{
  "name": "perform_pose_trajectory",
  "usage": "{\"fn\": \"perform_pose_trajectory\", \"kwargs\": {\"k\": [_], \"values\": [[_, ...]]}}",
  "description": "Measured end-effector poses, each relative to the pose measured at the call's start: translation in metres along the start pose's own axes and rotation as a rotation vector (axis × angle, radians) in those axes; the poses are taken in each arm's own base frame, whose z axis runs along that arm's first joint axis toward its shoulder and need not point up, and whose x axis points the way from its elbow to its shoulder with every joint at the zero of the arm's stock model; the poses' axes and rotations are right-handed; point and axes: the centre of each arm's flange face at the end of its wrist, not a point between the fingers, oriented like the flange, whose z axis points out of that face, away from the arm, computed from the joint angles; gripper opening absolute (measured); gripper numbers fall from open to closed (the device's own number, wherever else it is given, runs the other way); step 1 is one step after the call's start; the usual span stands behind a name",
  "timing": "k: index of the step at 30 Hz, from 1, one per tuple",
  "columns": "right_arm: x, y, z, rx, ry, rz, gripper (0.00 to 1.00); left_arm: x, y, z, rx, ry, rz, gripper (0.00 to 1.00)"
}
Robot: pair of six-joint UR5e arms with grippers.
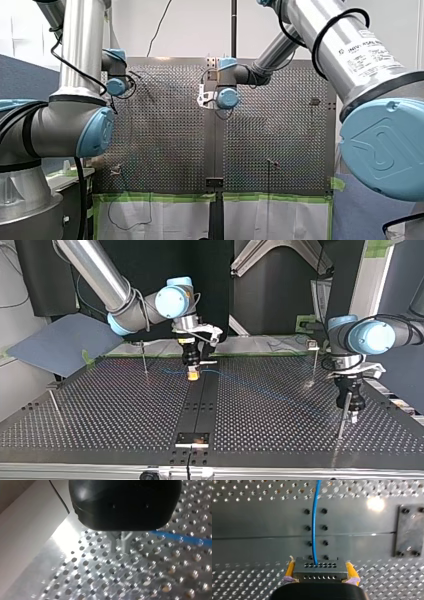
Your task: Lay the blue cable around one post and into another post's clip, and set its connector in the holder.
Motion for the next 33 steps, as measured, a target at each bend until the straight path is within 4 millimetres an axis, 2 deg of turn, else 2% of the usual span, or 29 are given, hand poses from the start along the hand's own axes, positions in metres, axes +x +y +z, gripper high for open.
{"fn": "perform_pose_trajectory", "kwargs": {"k": [1,2,4,6,7,13,21,28,33], "values": [[-0.003,0.002,-0.001,-0.002,0.000,0.002,0.02,0.001,0.000,0.000,0.001,0.006,-0.008,0.75],[-0.008,0.004,-0.002,-0.004,-0.001,0.004,0.02,0.001,0.000,-0.001,-0.001,0.013,-0.019,0.75],[-0.013,0.007,-0.003,-0.007,-0.001,0.006,0.02,0.002,0.001,-0.003,-0.014,0.022,-0.036,0.93],[-0.017,0.008,-0.004,-0.009,-0.005,0.006,0.02,0.003,0.004,-0.004,-0.037,0.030,-0.055,0.93],[-0.018,0.009,-0.005,-0.010,-0.008,0.005,0.02,0.003,0.006,-0.005,-0.047,0.032,-0.062,0.96],[-0.025,0.010,-0.007,-0.012,-0.025,0.000,0.02,0.011,0.018,-0.017,-0.114,0.059,-0.111,0.99],[-0.045,0.017,-0.017,-0.023,-0.032,0.005,0.02,0.030,0.024,-0.032,-0.093,0.077,-0.183,0.99],[-0.065,0.035,-0.022,-0.053,-0.032,0.030,0.02,0.046,0.026,-0.027,-0.047,0.090,-0.230,0.99],[-0.093,0.051,-0.028,-0.088,-0.051,0.038,0.02,0.058,0.033,-0.020,-0.040,0.095,-0.255,0.99]]}}
